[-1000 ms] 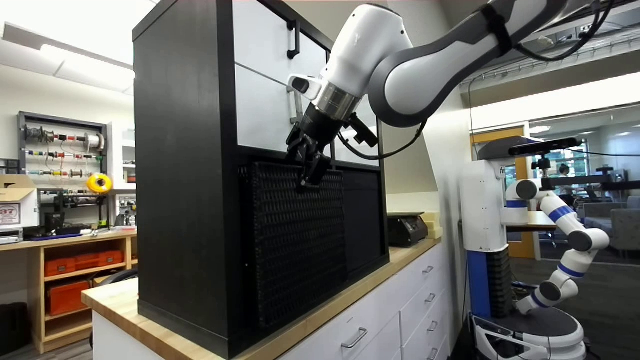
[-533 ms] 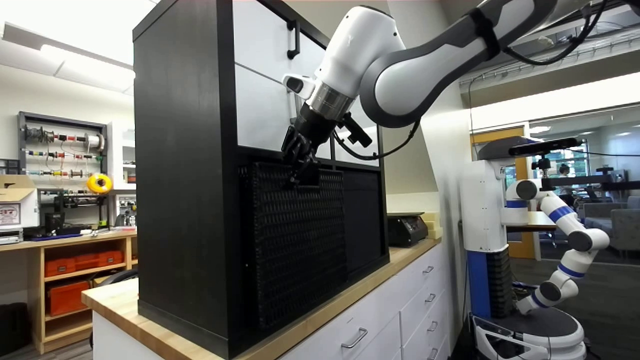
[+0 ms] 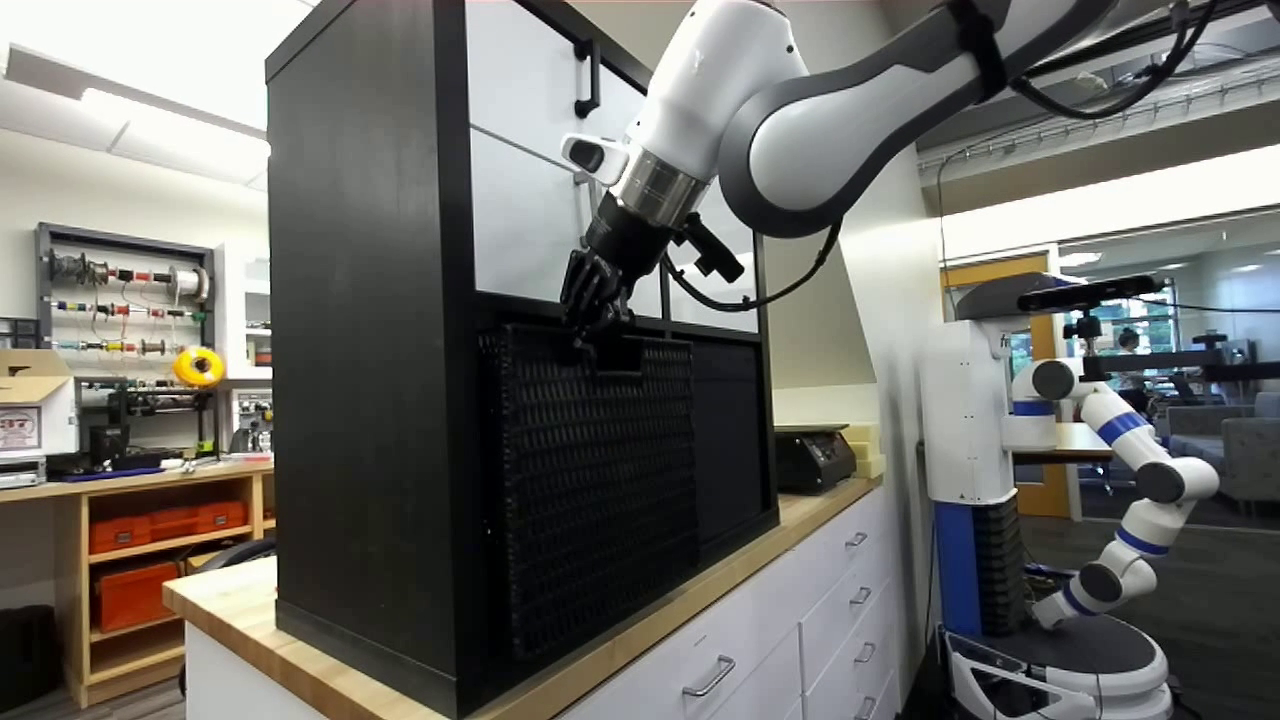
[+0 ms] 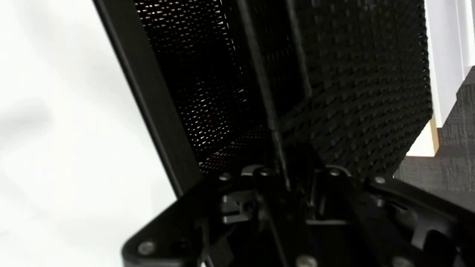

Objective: Pull the black storage bin out from underneath the white and black cabinet

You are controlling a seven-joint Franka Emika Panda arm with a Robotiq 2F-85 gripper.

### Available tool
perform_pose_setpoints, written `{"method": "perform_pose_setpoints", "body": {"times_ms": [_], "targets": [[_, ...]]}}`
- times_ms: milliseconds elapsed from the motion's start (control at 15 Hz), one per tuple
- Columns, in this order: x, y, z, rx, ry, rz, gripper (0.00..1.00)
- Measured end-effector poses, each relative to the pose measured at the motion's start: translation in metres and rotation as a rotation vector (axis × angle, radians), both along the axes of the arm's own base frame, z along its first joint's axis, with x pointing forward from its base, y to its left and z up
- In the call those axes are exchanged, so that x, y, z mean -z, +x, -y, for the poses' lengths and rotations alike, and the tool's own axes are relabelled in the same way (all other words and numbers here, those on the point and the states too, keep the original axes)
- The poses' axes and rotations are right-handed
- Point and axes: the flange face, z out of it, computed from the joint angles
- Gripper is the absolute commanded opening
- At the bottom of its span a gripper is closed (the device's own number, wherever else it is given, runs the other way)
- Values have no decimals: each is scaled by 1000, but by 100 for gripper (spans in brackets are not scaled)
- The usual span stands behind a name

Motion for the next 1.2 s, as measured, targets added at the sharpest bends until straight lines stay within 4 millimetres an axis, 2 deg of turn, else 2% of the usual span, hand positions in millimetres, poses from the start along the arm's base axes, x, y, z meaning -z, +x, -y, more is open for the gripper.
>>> {"method": "perform_pose_setpoints", "body": {"times_ms": [133, 267, 1067, 1133, 1200], "targets": [[-2, -5, -5, -8, -2, -27, 4], [-4, -12, -11, -10, 0, -53, 0], [-12, -67, -21, -4, -24, -141, 2], [-12, -71, -22, -3, -24, -145, 33], [-13, -74, -22, -3, -24, -148, 34]]}}
